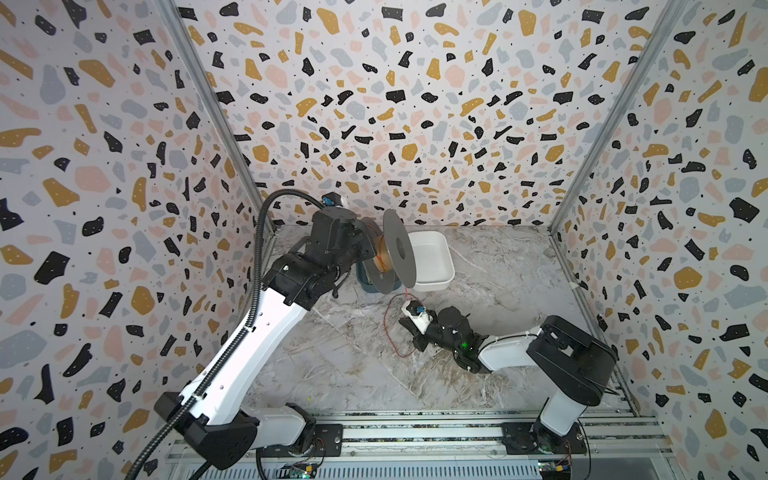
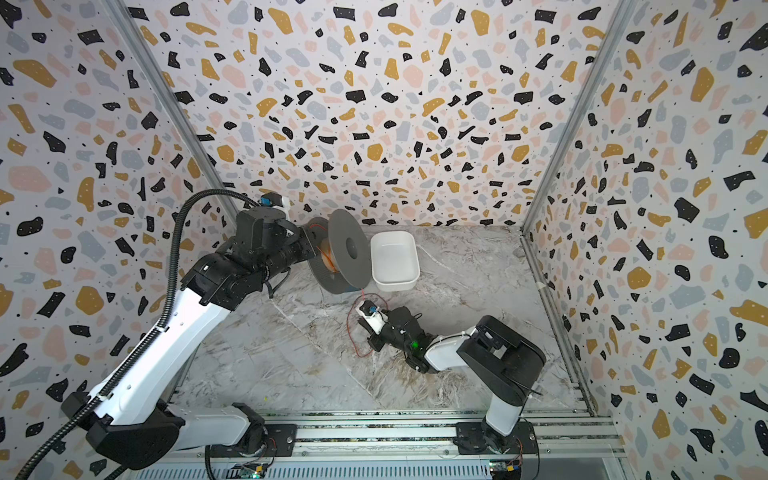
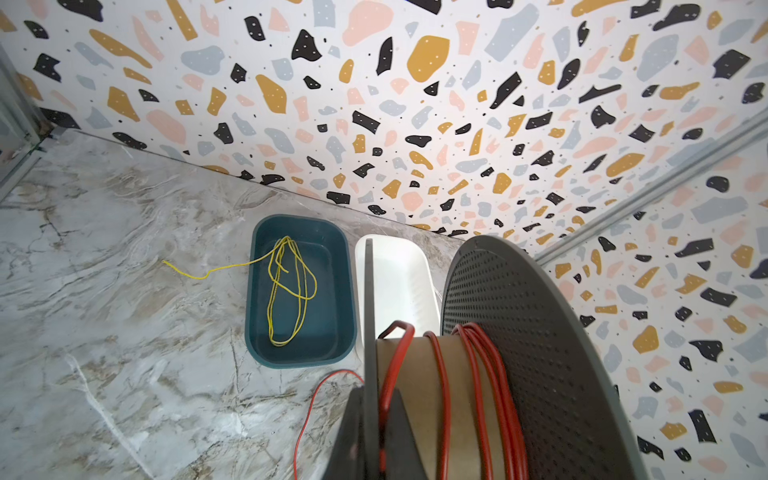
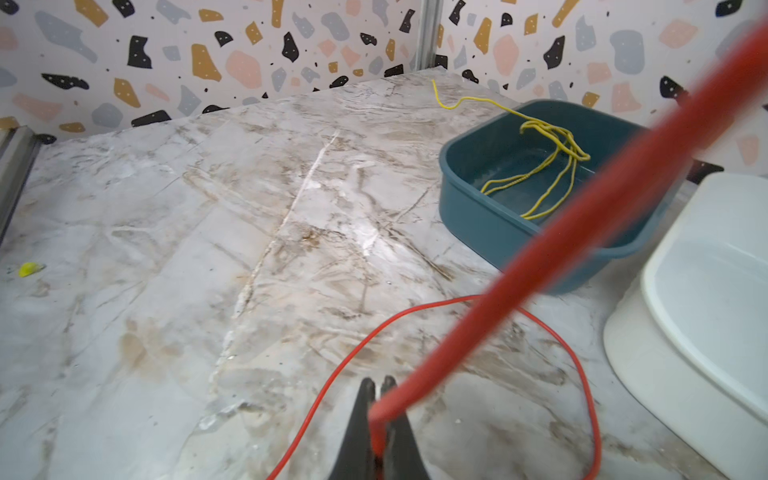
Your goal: Wrap the cables
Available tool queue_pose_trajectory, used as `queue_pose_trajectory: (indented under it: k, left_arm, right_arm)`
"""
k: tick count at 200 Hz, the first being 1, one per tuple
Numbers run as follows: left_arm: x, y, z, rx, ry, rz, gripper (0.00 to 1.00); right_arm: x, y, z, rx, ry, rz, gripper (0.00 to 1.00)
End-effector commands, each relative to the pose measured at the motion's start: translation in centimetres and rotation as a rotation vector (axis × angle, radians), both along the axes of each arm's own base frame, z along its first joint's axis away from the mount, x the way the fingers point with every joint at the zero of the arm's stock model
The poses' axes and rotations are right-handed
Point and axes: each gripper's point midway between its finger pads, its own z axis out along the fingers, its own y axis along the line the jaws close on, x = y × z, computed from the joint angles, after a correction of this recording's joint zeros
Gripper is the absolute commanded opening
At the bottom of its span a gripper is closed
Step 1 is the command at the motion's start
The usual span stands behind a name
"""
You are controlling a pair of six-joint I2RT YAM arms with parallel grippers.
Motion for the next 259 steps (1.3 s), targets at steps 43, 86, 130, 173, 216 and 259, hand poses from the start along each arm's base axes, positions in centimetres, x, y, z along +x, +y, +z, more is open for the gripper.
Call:
queue_pose_trajectory:
  k: [43,86,130,173,216,259]
  left_arm:
    - [2.5,4.3,3.1,-0.007,-0.198,0.291,0.00]
    - [2.2,5.7,0.1,0.109,-0.152,0.359,0.00]
    - [2.0,5.3,-1.6,0.220,-0.091,0.345,0.00]
    - [2.0,3.3,-2.9,0.265,-0.025,0.253,0.00]
    - [1.6,1.6,-4.4,0.284,0.042,0.126,0.00]
    - [0.8,-0.1,-4.4,0.317,0.072,-0.022,0.00]
  right_arm:
    - [-2.2,-0.9,4.5,-0.259,-0.195,-0.090,0.00]
    - [-1.7,-1.2,10.8,-0.277,-0.274,-0.161,0.00]
    - [-0.2,-1.1,16.2,-0.230,-0.323,-0.253,0.00]
    - [1.8,0.2,19.7,-0.163,-0.361,-0.346,0.00]
    - [4.8,-0.7,22.2,-0.092,-0.339,-0.434,0.00]
    - [7.5,-1.3,21.8,-0.097,-0.268,-0.376,0.00]
